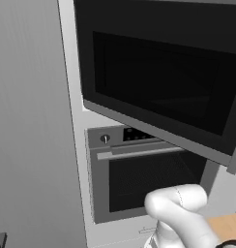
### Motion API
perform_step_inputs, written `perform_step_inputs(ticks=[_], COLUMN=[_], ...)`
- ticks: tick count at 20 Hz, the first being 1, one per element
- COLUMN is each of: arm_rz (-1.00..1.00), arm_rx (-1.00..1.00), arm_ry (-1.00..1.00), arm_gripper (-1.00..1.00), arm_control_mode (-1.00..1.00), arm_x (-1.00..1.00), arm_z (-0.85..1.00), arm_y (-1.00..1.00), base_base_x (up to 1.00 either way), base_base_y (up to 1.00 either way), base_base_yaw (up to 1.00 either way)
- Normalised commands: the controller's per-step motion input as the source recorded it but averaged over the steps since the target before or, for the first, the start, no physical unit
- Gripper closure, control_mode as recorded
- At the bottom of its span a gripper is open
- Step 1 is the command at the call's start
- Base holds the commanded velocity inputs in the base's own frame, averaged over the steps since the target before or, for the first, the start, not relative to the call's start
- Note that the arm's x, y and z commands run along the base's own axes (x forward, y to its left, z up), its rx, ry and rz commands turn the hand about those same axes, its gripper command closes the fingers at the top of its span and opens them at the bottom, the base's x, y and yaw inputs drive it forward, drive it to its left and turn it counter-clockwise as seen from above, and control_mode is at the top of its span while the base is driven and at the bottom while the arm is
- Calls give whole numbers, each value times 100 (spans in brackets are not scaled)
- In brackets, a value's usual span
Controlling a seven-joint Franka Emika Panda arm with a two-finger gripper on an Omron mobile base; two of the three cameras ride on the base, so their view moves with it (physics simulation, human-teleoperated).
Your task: Open the microwave, place the bowl with waffle inside the microwave, then close the microwave door and turn it on.
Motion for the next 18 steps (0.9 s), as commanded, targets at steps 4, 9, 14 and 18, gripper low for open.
perform_step_inputs(ticks=[4,9,14,18], arm_rz=[11,8,3,-8], arm_rx=[4,1,0,0], arm_ry=[-12,-19,-20,-2], arm_gripper=[-100,-100,-100,-100], arm_control_mode=[-100,-100,-100,-100], arm_x=[-98,-99,-75,-1], arm_z=[1,18,32,37], arm_y=[65,73,87,100], base_base_x=[0,0,0,0], base_base_y=[0,0,0,0], base_base_yaw=[0,0,0,0])
